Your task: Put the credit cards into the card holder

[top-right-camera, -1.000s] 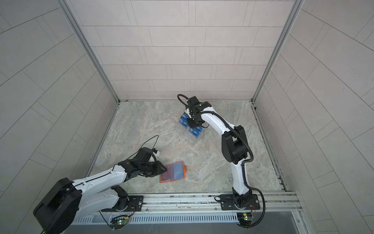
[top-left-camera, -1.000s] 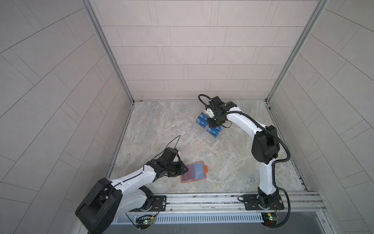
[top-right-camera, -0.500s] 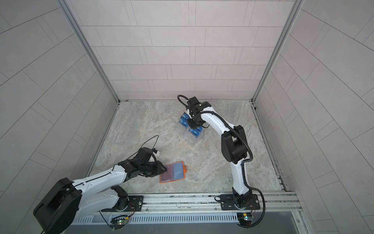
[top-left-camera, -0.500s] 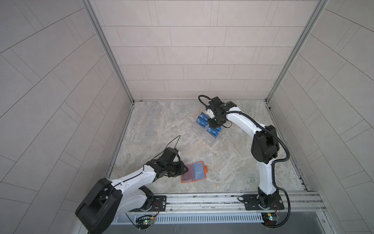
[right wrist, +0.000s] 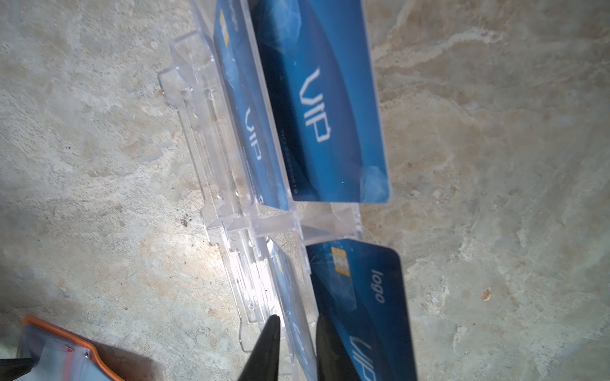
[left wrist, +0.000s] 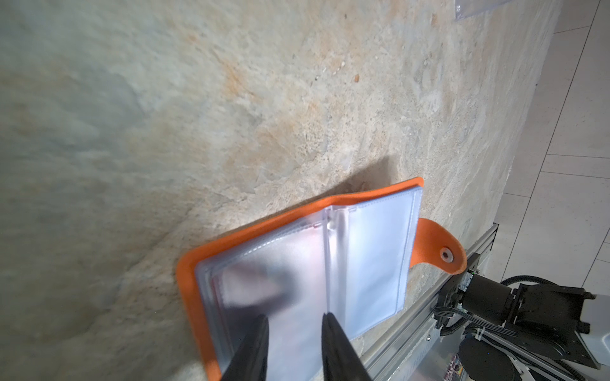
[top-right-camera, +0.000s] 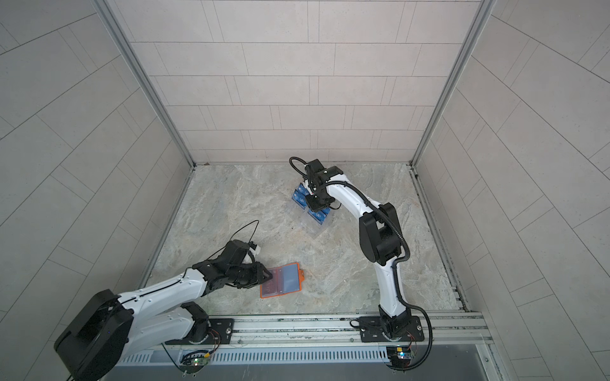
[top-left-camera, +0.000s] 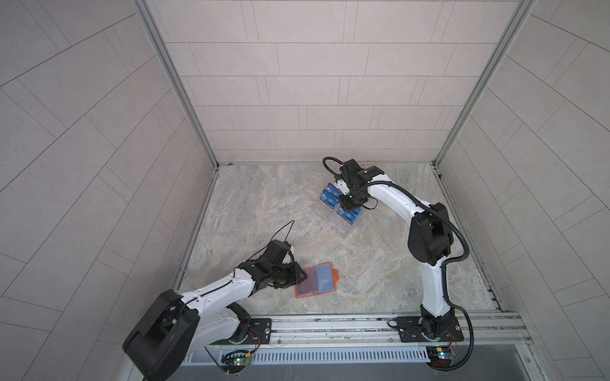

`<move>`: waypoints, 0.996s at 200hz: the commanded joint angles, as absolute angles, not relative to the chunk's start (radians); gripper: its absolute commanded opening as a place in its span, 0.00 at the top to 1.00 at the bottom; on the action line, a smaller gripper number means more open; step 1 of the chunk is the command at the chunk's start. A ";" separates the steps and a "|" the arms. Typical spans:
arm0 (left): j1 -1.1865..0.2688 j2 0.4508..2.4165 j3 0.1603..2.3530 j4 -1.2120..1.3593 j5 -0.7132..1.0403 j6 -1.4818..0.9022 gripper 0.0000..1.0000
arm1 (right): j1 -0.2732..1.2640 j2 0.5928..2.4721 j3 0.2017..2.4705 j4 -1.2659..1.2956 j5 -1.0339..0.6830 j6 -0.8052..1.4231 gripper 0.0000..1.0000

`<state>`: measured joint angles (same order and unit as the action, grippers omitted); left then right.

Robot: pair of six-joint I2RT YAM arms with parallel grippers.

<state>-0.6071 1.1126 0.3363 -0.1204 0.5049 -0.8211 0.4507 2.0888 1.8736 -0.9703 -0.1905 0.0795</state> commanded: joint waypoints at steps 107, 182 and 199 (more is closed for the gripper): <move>-0.604 1.112 0.342 -0.184 0.480 -0.808 0.66 | 0.459 2.102 1.873 -0.991 -0.241 0.043 0.80; -0.604 1.114 0.342 -0.186 0.479 -0.807 0.65 | 0.465 2.097 1.867 -0.990 -0.248 0.030 0.79; -0.604 1.115 0.341 -0.187 0.479 -0.805 0.65 | 0.468 2.097 1.868 -0.991 -0.232 0.031 0.83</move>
<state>-0.6071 1.1110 0.3382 -0.1253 0.5049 -0.8196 0.4603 2.0888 1.8736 -0.9703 -0.2462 0.0566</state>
